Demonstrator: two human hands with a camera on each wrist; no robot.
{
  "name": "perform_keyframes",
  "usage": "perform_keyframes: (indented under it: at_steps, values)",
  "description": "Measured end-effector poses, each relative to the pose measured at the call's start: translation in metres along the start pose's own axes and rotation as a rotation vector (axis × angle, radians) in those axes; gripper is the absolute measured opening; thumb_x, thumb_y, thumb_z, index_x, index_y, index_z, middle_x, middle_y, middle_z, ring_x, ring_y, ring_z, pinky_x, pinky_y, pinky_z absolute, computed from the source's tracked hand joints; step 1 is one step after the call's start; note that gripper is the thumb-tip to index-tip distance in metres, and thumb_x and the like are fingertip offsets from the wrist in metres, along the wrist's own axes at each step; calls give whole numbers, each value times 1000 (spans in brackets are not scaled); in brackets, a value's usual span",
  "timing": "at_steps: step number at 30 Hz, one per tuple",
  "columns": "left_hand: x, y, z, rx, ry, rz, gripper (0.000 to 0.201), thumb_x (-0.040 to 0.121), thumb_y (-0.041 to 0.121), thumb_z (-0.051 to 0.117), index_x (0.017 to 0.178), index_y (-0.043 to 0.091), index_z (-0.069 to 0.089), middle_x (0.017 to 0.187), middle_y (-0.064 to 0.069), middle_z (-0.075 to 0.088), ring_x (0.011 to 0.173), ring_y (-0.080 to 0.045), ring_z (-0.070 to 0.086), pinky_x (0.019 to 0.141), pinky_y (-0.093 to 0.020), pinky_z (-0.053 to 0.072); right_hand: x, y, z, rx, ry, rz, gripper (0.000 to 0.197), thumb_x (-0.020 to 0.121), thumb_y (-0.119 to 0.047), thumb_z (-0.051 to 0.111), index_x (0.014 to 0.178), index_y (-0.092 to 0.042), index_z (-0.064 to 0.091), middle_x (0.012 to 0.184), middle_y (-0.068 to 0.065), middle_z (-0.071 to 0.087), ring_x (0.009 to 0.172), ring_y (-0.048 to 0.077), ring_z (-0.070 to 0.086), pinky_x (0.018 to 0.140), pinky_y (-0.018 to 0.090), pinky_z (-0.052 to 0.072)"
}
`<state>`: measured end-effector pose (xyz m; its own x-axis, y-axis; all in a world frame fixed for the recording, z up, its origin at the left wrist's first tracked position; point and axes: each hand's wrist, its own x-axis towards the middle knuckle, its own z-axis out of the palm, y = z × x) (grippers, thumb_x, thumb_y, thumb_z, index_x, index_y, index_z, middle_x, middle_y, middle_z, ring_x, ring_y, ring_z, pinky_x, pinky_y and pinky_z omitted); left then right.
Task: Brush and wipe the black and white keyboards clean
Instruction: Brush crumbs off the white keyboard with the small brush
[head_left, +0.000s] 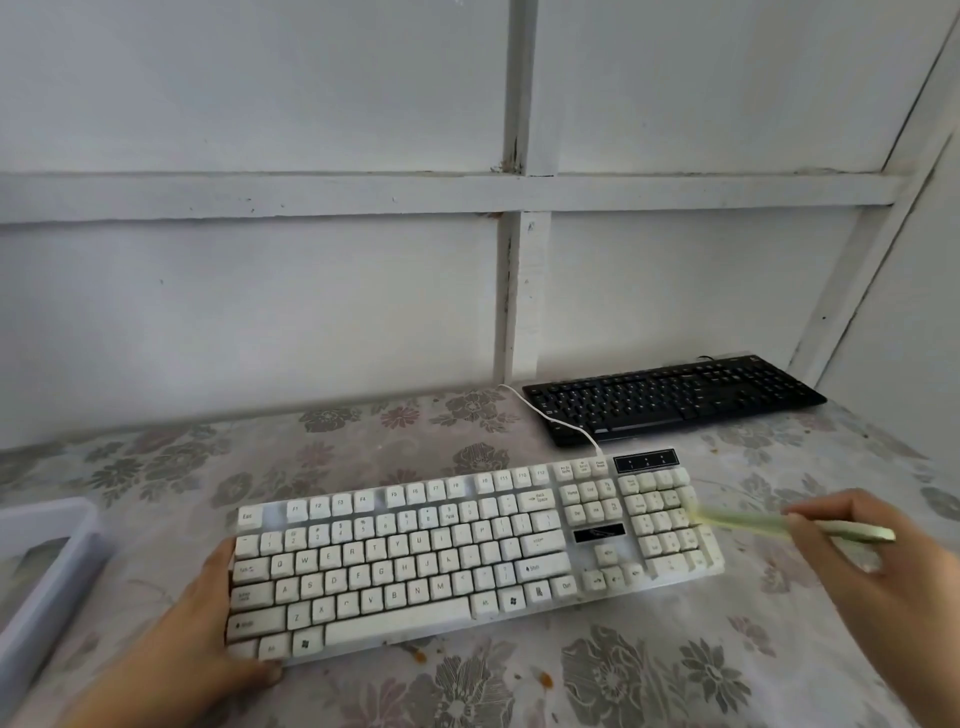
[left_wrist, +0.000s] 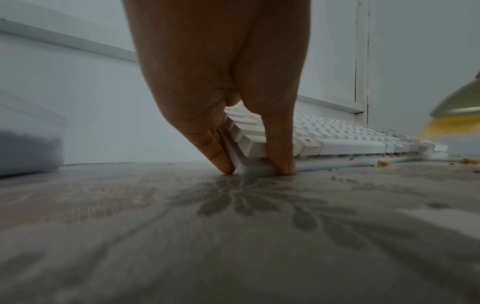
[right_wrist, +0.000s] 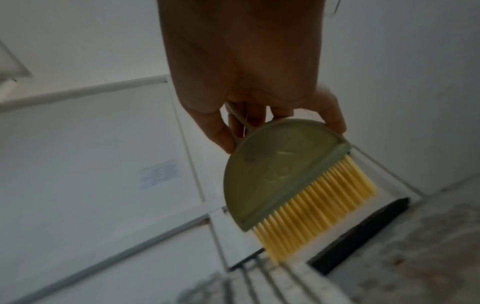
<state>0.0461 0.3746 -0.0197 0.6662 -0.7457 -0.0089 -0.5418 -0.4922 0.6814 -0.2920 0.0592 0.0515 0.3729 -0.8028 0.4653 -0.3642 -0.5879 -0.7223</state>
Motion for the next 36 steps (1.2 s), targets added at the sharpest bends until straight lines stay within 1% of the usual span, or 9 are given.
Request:
perform_keyframes:
  at_steps: [2, 7, 10, 12, 18, 24, 28, 32, 36]
  values:
    - [1, -3, 0, 2, -7, -12, 106, 34, 35, 80, 102, 79, 11, 125, 16, 44, 110, -7, 53, 89, -30, 49, -6, -19, 6, 57, -65, -75, 12, 79, -59, 61, 82, -48, 62, 84, -28, 64, 76, -6, 59, 58, 3, 41]
    - [1, -8, 1, -13, -22, -27, 110, 35, 35, 83, 115, 66, 14, 128, 17, 44, 112, -5, 53, 90, -31, 50, -26, -51, 35, 206, -344, -136, 45, 65, -81, 50, 95, -53, 66, 90, -32, 67, 85, -12, 62, 68, 0, 44]
    - [1, -6, 3, -52, -10, -12, 106, 33, 33, 81, 113, 63, 19, 126, 21, 43, 110, -1, 53, 84, -21, 46, -28, -52, 43, 172, -416, -62, 7, 76, -51, 68, 82, -50, 72, 85, -38, 64, 84, -17, 58, 68, 0, 42]
    - [1, -5, 3, -56, 1, -15, 104, 32, 34, 80, 111, 66, 20, 124, 22, 44, 107, 1, 53, 81, -19, 46, -25, -43, 41, 103, -451, -79, 24, 79, -27, 71, 78, -51, 71, 82, -41, 61, 82, -17, 57, 65, 4, 44]
    - [-3, 5, 2, -39, 7, -3, 99, 37, 30, 78, 111, 60, 20, 119, 30, 37, 105, 8, 47, 76, -11, 40, -16, -42, 21, -66, -534, -90, 38, 78, -38, 67, 84, -71, 51, 82, -50, 53, 89, -21, 51, 71, 1, 41]
    - [-6, 7, 0, -25, -9, 7, 101, 38, 38, 76, 116, 59, 15, 123, 33, 34, 113, 5, 43, 90, -18, 39, -13, -59, 8, -242, -410, -191, 55, 75, -18, 76, 85, -67, 51, 90, -40, 56, 80, -6, 55, 68, 6, 41]
    - [-6, 6, 0, -17, -14, 3, 100, 38, 43, 76, 116, 58, 15, 122, 34, 32, 115, 3, 42, 94, -19, 35, -20, -83, 21, -18, -426, -254, 33, 75, -13, 75, 70, -45, 71, 77, -34, 64, 80, -13, 57, 56, 3, 41]
    - [-7, 3, 1, 4, -7, 14, 108, 39, 44, 76, 126, 51, 13, 125, 35, 29, 123, -1, 37, 106, -24, 31, -44, -114, 70, 195, -518, -330, 13, 72, -26, 66, 77, -36, 73, 83, -24, 66, 83, -5, 61, 66, 6, 44]
    - [-8, 10, 1, -30, 20, 53, 98, 44, 47, 83, 121, 52, 23, 124, 36, 32, 118, 11, 39, 97, -12, 34, -86, -131, 132, 196, -548, -528, 22, 66, -34, 59, 86, -39, 68, 78, -19, 63, 74, -5, 57, 69, 14, 44]
